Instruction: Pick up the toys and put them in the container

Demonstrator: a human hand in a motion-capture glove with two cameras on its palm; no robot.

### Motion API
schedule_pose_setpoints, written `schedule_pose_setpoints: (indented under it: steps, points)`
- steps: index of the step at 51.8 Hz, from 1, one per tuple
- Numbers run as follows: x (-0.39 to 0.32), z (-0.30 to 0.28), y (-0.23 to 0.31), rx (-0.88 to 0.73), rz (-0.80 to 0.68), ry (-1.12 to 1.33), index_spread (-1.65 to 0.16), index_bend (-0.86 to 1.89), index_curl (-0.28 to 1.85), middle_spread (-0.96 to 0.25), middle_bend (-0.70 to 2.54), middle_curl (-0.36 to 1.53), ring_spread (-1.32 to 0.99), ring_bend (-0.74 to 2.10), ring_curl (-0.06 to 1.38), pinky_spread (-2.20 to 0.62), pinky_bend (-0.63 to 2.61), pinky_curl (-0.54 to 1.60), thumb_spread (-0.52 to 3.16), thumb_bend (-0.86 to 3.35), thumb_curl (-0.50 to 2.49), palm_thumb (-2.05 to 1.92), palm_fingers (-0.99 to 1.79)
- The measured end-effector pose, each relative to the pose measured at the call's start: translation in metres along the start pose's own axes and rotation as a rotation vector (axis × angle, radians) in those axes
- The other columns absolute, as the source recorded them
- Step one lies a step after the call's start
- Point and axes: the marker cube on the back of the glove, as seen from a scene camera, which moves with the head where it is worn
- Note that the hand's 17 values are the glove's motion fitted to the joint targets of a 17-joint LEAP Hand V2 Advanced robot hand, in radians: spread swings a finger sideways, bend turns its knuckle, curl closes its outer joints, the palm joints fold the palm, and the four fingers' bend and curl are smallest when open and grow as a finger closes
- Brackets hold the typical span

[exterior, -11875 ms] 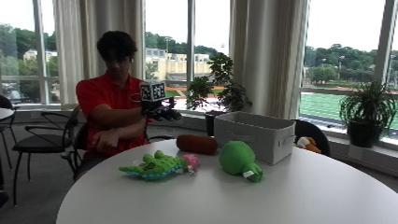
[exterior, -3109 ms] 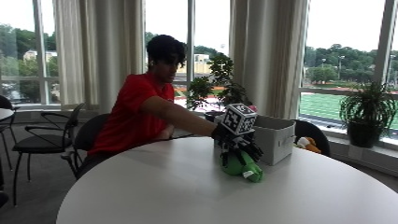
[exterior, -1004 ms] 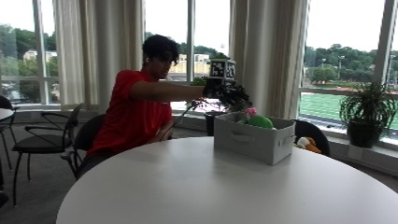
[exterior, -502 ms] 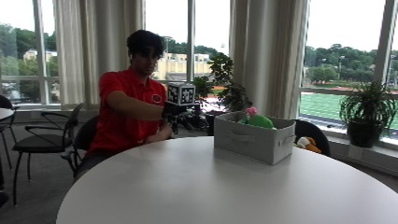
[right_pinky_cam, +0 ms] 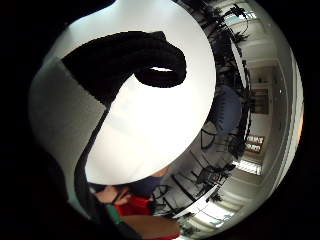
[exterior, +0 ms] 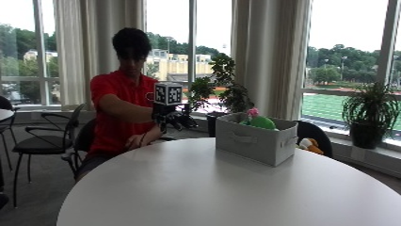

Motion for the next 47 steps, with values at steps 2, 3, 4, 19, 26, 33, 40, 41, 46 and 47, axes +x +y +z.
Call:
schedule_pose_setpoints:
  steps: [2,3,4,19,26,33,40,41,46,47]
  points:
    - [0.002,0.003,0.003,0.004,0.012,0.006,-0.4,0.19,0.4,-0.09,0.16,0.31,0.0,0.37,0.24,0.09,1.18,0.31,1.19,-0.02,0.35,0.01,-0.01]
    - [0.002,0.004,0.006,0.005,0.015,0.005,-0.4,0.2,0.4,-0.09,0.16,0.31,0.0,0.38,0.24,0.09,1.18,0.31,1.19,-0.02,0.35,0.01,-0.01]
    - [0.003,0.005,0.008,0.005,0.017,0.002,-0.4,0.2,0.4,-0.09,0.16,0.31,0.0,0.37,0.24,0.09,1.18,0.31,1.19,-0.02,0.35,0.02,-0.01]
    - [0.014,0.015,0.021,-0.054,0.062,-0.137,-0.41,0.21,0.42,-0.1,0.17,0.3,0.0,0.36,0.24,0.09,1.18,0.31,1.2,-0.02,0.35,0.03,0.01]
    - [0.013,0.009,0.029,-0.032,0.052,-0.135,-0.41,0.21,0.43,-0.09,0.17,0.29,0.0,0.35,0.25,0.09,1.19,0.32,1.2,-0.02,0.34,0.03,0.01]
    - [0.013,0.006,0.029,-0.028,0.044,-0.125,-0.41,0.22,0.43,-0.09,0.17,0.29,0.0,0.34,0.25,0.09,1.19,0.32,1.2,-0.02,0.34,0.02,0.02]
    - [0.007,0.005,0.03,-0.027,0.035,-0.123,-0.41,0.22,0.44,-0.09,0.17,0.29,0.0,0.34,0.25,0.09,1.18,0.32,1.19,-0.02,0.35,0.02,0.02]
    - [0.007,0.004,0.029,-0.027,0.032,-0.122,-0.41,0.22,0.44,-0.09,0.17,0.29,0.0,0.34,0.25,0.09,1.18,0.32,1.19,-0.02,0.34,0.02,0.02]
    - [0.003,0.005,0.029,-0.031,0.02,-0.121,-0.41,0.22,0.44,-0.09,0.17,0.29,0.0,0.34,0.25,0.09,1.18,0.32,1.19,-0.02,0.34,0.02,0.02]
    - [0.003,0.005,0.028,-0.03,0.018,-0.119,-0.41,0.23,0.44,-0.09,0.17,0.29,0.0,0.34,0.25,0.09,1.18,0.32,1.19,-0.02,0.35,0.02,0.03]
